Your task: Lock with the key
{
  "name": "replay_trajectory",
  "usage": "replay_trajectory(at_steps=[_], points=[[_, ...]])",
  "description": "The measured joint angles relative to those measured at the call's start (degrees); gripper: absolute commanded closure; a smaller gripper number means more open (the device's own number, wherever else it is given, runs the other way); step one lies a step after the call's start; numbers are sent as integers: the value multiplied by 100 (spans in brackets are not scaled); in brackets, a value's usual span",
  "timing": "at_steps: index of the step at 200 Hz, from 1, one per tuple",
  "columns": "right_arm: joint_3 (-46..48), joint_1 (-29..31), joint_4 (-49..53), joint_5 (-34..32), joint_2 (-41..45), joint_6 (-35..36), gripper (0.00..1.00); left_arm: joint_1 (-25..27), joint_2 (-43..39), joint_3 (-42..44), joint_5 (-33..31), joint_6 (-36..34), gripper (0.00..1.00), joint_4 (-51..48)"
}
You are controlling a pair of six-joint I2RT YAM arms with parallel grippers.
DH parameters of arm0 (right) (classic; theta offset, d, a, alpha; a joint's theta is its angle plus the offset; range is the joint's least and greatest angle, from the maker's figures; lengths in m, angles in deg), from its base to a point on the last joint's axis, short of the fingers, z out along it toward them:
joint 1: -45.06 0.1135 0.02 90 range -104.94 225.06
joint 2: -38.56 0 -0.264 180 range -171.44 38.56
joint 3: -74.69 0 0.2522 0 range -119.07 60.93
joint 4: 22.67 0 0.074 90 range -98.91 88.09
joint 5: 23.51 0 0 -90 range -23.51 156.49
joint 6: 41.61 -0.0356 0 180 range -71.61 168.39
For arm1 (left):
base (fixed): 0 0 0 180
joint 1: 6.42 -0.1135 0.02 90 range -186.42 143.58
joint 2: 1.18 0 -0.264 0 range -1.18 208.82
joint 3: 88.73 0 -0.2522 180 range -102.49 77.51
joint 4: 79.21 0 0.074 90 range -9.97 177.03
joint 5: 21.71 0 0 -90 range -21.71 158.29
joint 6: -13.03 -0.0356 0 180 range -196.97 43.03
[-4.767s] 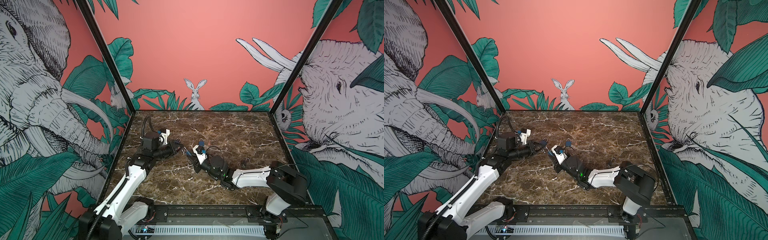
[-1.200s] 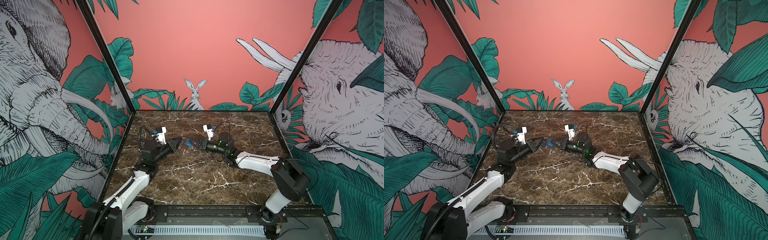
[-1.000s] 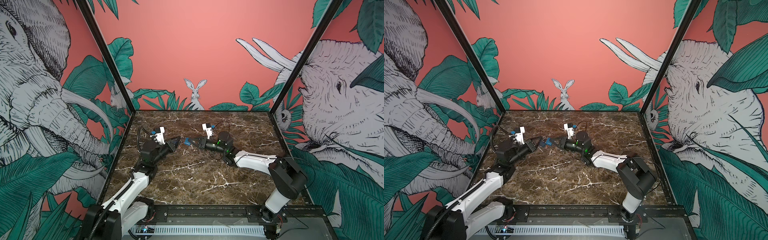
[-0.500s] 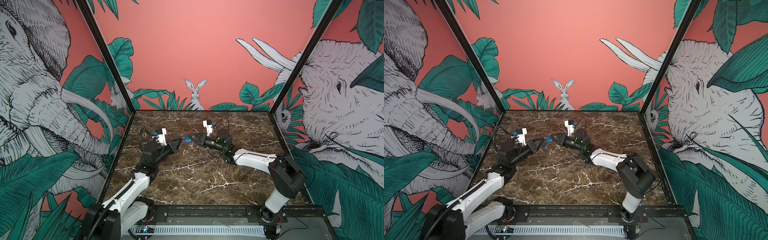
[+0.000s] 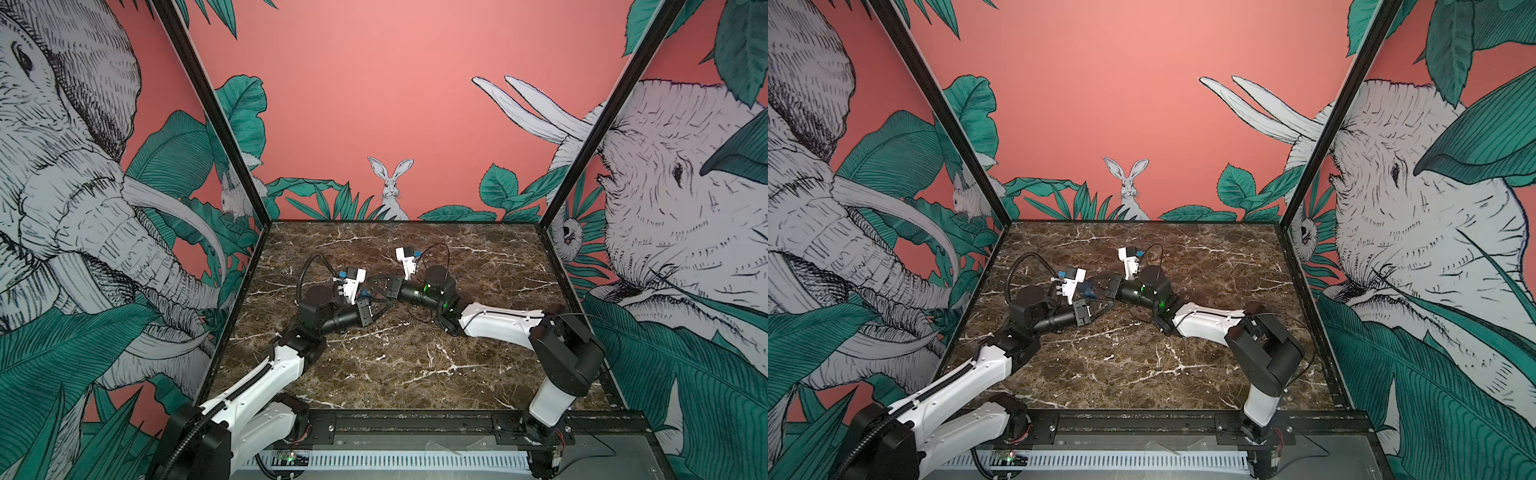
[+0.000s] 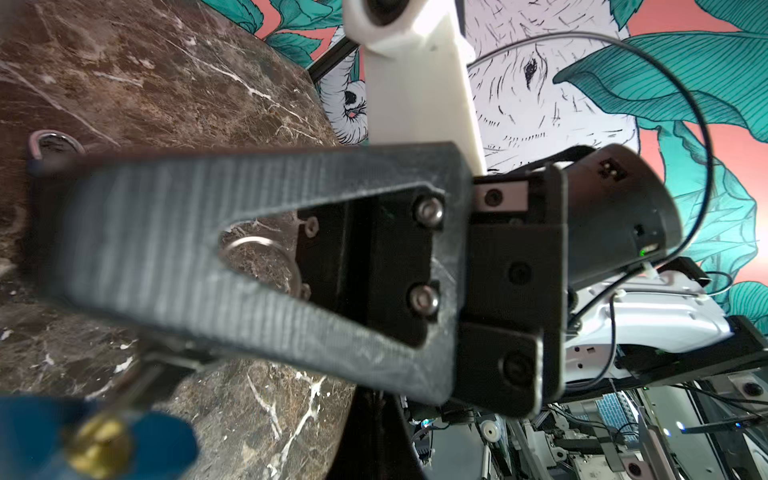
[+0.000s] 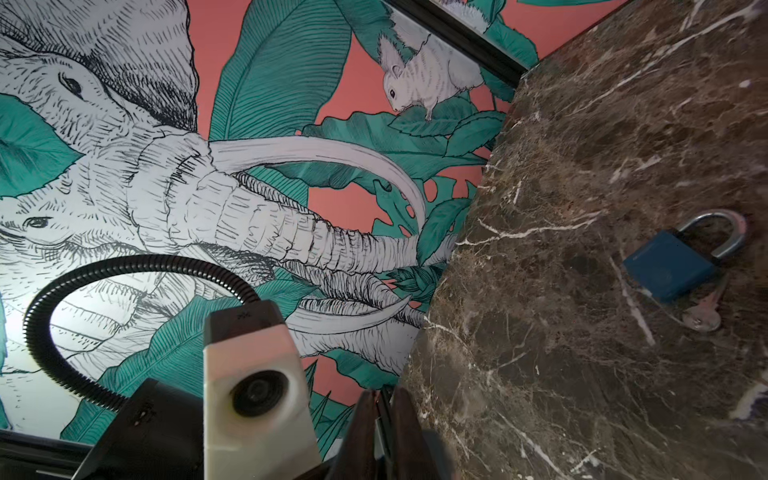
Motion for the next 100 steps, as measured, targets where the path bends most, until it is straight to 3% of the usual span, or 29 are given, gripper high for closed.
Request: replay_trajectory(at_steps=[71, 100], points=[[369, -168, 48, 13, 162, 35, 100, -258, -44, -28, 7, -153, 100, -149], [387, -258, 144, 48, 177, 127, 100, -634, -262, -28, 61, -258, 100, -442]])
